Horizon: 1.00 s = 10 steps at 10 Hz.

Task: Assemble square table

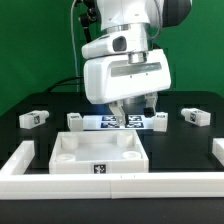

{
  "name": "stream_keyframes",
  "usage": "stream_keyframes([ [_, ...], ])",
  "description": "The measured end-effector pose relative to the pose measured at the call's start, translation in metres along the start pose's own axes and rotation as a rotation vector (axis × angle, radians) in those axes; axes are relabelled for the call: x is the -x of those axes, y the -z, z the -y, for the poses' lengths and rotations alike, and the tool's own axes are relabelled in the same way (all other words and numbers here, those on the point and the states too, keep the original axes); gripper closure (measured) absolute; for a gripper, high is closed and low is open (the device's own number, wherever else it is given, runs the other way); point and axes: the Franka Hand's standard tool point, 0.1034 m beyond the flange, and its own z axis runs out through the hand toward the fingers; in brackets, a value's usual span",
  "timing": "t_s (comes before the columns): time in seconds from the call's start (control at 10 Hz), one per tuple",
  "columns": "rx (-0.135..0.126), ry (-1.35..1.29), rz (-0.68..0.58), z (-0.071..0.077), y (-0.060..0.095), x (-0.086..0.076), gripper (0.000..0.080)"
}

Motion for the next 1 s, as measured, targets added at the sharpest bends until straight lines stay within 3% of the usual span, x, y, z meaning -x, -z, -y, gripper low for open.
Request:
stream_keyframes([
  [0.7, 0.001, 0.028, 0.004, -0.001, 0.001, 0.004, 0.015],
  [1.0, -0.009, 0.207, 0.049, 0.001, 0.009, 0.069, 0.015],
])
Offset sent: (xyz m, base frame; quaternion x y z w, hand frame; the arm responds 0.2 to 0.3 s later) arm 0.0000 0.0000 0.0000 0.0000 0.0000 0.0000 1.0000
